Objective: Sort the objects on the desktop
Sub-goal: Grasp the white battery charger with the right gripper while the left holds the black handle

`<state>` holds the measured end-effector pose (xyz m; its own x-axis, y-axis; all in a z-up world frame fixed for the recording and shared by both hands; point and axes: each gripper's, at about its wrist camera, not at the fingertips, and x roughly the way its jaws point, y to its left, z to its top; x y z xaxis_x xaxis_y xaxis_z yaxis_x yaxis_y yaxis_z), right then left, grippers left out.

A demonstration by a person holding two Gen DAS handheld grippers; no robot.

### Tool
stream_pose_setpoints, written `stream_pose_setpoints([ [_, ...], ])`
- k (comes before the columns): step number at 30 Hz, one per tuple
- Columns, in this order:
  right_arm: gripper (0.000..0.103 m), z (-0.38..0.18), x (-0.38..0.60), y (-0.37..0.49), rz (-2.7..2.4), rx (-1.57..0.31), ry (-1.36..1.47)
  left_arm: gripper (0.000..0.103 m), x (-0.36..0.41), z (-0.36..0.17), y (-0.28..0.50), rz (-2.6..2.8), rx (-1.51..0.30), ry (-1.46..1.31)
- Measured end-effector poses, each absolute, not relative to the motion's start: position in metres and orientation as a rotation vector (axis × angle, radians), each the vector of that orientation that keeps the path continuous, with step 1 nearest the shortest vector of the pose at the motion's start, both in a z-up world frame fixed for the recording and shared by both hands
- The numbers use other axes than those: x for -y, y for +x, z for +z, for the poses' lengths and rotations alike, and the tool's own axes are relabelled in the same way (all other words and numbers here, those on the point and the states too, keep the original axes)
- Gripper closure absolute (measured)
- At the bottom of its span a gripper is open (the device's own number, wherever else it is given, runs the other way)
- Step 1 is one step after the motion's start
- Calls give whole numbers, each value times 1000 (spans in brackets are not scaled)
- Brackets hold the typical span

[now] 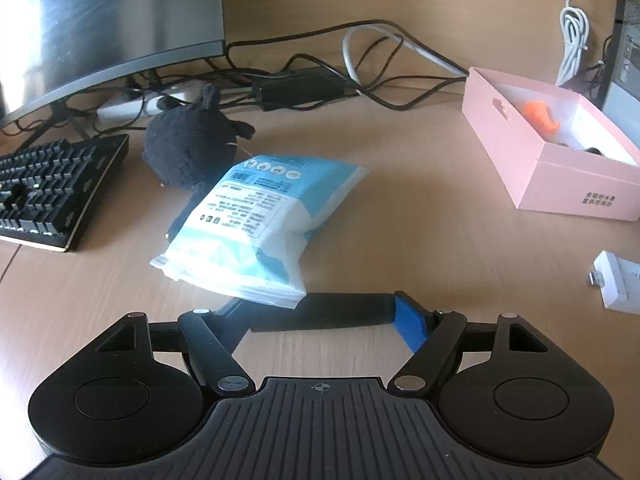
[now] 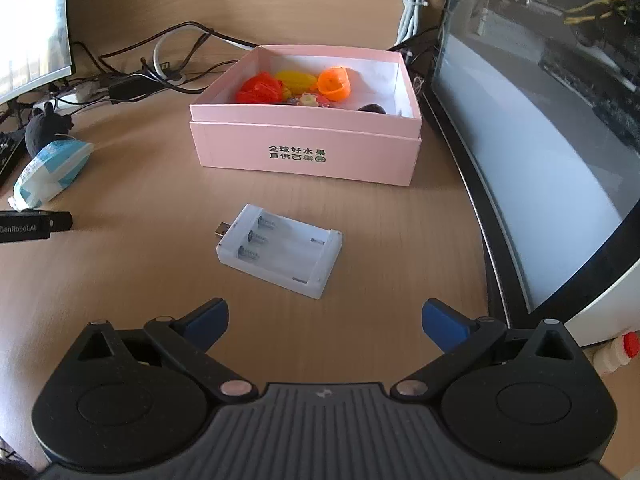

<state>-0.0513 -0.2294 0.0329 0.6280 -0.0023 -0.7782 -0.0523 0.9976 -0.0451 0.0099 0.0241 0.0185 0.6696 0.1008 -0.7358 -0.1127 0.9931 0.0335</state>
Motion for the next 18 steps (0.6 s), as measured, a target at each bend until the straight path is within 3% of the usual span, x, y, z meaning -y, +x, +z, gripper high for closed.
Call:
stream_pose_setpoints([
  [13, 0, 23, 206, -19, 109, -904, -37, 23, -20, 27, -50, 68, -881, -91],
  [18, 0, 14, 204, -3, 69, -905, -18, 16, -22, 30, -59, 70, -879, -99],
])
